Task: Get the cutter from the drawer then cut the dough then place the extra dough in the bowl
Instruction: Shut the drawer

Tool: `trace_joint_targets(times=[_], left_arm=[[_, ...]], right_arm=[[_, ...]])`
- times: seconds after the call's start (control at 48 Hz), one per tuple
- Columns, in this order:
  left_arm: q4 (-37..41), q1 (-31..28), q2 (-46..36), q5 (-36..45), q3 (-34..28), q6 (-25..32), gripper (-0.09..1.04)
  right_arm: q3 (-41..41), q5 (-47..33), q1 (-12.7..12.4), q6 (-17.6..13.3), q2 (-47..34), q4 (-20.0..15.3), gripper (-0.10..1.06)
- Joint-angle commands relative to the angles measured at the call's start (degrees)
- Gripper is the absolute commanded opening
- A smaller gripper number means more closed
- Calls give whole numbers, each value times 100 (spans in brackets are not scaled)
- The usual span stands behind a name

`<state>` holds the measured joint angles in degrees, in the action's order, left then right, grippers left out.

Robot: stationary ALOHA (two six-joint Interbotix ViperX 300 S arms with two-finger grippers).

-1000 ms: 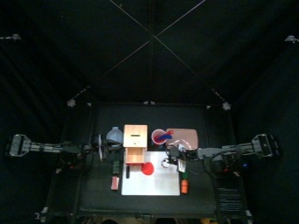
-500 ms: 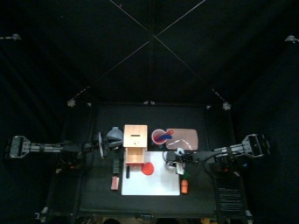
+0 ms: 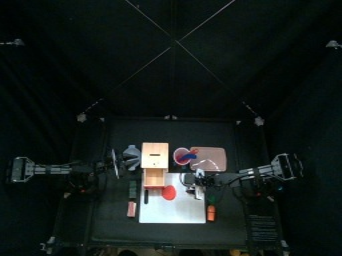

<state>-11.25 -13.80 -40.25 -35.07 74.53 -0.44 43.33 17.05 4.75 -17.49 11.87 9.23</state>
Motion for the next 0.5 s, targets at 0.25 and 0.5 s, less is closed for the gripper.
trace_joint_targets(times=[0.25,0.5], left_arm=[[-26,-1802,659,2505,-1591,88,69],[1257,-1951,1969,3349,-2865,97,68]], right_arm=[[-1529,-105,387,105,-1020,352,85],[-2294,-185,466,18,-1925,325,77]])
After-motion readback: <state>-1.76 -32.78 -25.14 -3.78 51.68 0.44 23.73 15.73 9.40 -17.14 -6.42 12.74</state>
